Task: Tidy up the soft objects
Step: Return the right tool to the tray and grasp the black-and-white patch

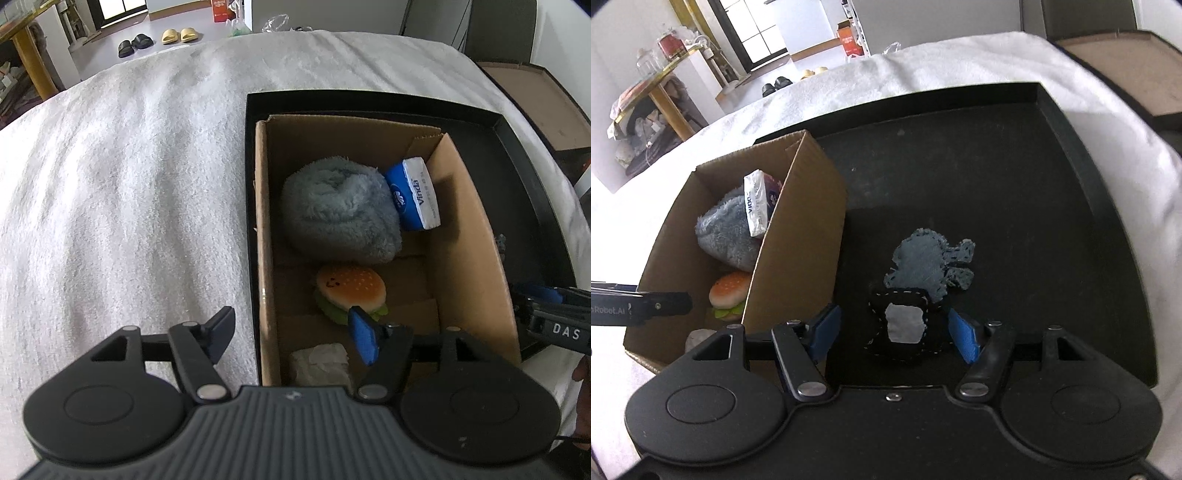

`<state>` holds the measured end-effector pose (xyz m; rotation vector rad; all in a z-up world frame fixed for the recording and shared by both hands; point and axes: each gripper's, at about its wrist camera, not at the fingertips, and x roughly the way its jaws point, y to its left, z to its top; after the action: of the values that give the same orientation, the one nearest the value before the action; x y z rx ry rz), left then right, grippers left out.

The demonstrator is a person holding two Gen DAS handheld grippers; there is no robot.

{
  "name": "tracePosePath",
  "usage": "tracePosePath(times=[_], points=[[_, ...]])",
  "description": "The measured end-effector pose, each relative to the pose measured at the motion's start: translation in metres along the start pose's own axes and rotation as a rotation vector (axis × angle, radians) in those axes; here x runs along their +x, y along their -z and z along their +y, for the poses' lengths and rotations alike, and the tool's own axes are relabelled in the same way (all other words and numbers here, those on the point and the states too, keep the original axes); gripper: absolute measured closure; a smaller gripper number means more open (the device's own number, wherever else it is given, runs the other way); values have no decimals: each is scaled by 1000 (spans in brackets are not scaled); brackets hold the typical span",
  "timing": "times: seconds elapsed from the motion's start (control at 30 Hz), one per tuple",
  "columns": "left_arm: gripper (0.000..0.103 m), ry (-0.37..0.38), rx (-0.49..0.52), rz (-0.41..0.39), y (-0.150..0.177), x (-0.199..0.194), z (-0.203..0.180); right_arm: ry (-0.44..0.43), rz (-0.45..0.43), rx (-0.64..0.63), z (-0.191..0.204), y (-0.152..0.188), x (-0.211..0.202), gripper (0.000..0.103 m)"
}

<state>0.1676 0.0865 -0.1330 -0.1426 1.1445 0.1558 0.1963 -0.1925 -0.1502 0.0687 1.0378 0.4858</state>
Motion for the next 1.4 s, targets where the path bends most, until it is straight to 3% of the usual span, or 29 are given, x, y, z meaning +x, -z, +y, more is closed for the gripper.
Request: tracePosePath(times=[0.1, 0.43, 0.6, 0.7, 0.8, 1.4], points=[[37, -9, 5, 13, -2, 3, -3, -33, 16, 20, -3, 1, 6, 48], [37, -45, 45, 25, -10, 8, -20, 1, 45, 12, -9, 7, 25, 46], [37, -67, 42, 23, -11, 8, -22, 32, 53, -30, -12, 9, 24, 62], [37, -95, 46, 30, -11, 8, -24, 21, 45, -33, -16, 10, 19, 69], [37, -103, 49, 31, -12, 8, -27, -4, 39, -26, -17, 9, 14, 83], [36, -97, 55, 39, -11, 8, -25, 25, -17, -8, -23, -2, -19, 87]])
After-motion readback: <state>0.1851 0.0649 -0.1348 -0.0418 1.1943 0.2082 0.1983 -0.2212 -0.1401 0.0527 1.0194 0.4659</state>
